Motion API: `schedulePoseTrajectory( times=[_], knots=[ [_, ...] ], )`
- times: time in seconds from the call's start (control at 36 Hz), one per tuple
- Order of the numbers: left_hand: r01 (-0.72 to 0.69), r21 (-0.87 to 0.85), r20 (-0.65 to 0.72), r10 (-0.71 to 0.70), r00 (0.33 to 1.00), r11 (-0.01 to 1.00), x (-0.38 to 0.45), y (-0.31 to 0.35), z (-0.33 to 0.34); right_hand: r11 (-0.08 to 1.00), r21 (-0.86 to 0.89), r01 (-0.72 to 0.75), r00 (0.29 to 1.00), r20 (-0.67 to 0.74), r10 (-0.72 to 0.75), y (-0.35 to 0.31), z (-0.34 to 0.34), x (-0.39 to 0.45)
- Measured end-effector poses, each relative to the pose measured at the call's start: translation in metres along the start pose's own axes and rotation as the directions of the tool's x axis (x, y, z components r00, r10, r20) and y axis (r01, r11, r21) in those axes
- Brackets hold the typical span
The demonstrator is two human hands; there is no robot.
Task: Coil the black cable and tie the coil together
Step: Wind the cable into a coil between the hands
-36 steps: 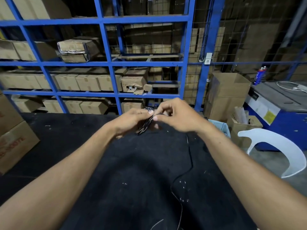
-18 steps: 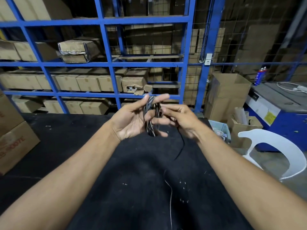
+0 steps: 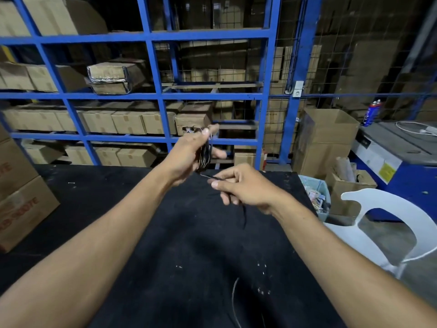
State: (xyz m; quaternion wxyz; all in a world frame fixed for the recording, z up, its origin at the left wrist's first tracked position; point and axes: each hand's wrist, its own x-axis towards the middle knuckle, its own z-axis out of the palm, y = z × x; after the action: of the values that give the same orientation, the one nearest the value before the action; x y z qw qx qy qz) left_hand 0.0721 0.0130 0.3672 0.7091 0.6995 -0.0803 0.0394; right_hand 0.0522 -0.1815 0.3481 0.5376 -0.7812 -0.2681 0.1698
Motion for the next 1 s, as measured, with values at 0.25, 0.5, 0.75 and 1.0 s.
schedulePoseTrajectory(
  times=[0.25,0.5,0.75,1.0],
  knots=[
    [0.095,0.375,0.245,-0.197,0.949,0.922,-0.021,-0.005,0.005,0.888,-0.341,0.309,0.931,-0.083,-0.355,-0.039,-0.044,0.010],
    [0.345,-0.118,0.529,-0.235,0.816,0.931,-0.037,0.011,0.006,0.880,0.306,0.363,0.929,-0.188,-0.318,-0.023,-0.059,0.020],
    [0.471,-0.276,0.624,-0.217,0.751,0.838,-0.038,0.007,0.007,0.841,0.420,0.341,0.923,-0.321,-0.214,0.005,-0.047,0.029],
    [0.299,-0.572,0.483,0.019,0.875,0.764,-0.028,0.027,0.009,0.873,0.468,0.139,0.963,-0.271,-0.008,0.044,-0.017,0.026]
  ],
)
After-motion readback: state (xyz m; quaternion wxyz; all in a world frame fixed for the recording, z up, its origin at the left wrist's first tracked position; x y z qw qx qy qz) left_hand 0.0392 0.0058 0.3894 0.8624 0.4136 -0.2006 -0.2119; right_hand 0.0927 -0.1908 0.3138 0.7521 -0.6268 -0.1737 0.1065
